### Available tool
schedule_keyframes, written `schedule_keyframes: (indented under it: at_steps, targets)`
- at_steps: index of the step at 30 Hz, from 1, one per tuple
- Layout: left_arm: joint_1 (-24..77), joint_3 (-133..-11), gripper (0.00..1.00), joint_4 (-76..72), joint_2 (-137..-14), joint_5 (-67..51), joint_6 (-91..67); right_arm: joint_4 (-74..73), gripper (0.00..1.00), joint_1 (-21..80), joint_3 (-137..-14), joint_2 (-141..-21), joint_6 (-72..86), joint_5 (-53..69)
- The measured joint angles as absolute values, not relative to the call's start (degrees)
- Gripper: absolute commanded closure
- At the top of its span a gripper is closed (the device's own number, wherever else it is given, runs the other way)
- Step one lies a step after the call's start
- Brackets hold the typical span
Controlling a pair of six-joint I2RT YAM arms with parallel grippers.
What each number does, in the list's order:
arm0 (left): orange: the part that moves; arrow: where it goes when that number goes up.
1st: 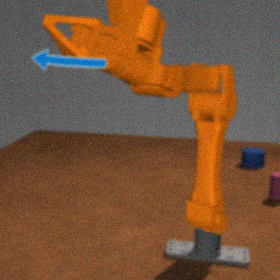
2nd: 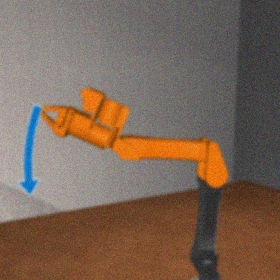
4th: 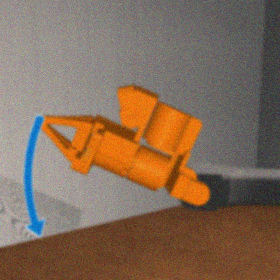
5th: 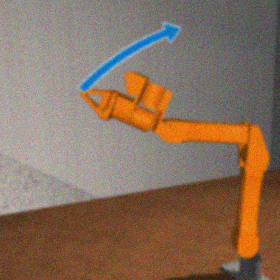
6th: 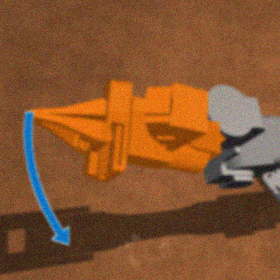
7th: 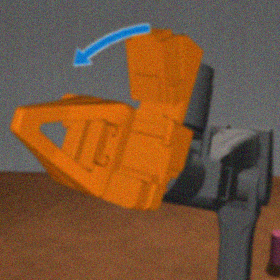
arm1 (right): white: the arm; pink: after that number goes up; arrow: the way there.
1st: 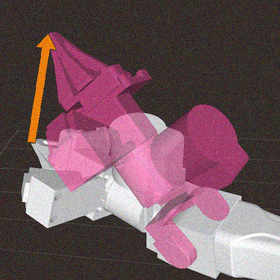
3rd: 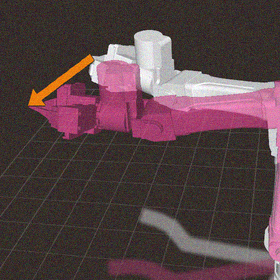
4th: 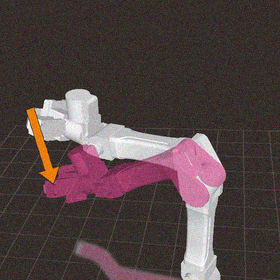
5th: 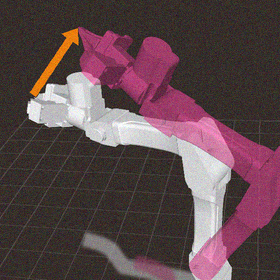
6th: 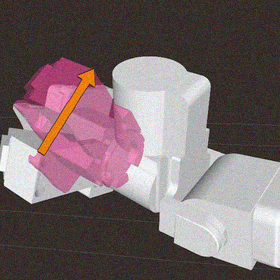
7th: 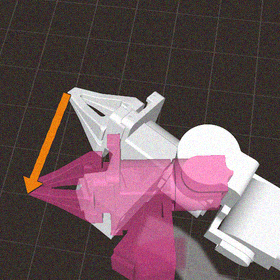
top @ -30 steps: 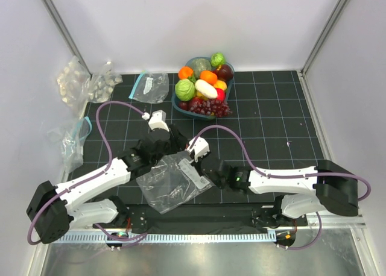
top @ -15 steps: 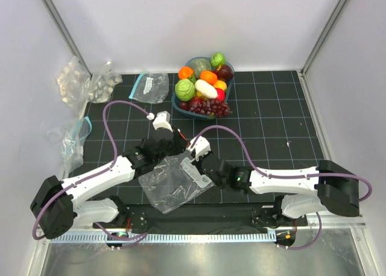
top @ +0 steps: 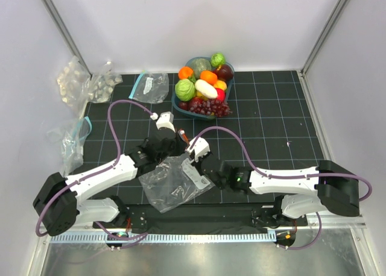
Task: Place the food in the zip-top bag and seal the zipper
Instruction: Open the zipper of the food storage bag.
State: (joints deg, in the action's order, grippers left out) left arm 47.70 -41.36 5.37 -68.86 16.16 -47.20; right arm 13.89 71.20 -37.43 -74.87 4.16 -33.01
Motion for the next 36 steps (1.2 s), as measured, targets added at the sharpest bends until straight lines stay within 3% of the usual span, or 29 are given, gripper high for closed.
schedule_keyframes:
  at_steps: [2,6,17,36]
  targets:
    - [47.7,-41.36,1.0,5.37,-68.75,15.99,-46.94,14.0,0.59,71.2,-37.43,-74.87,4.05,-32.99]
    - [47.7,-41.36,1.0,5.37,-68.71,15.38,-45.82,14.68,0.54,71.26,-37.43,-74.87,3.79,-33.89]
    - [47.7,-41.58,1.0,5.15,-69.47,11.88,-44.01,16.91,0.58,71.29,-35.79,-70.13,4.93,-39.4]
    - [47.7,-41.56,1.0,2.83,-67.2,9.1,-43.09,16.4,0.59,71.13,-36.56,-75.79,8.36,-37.21]
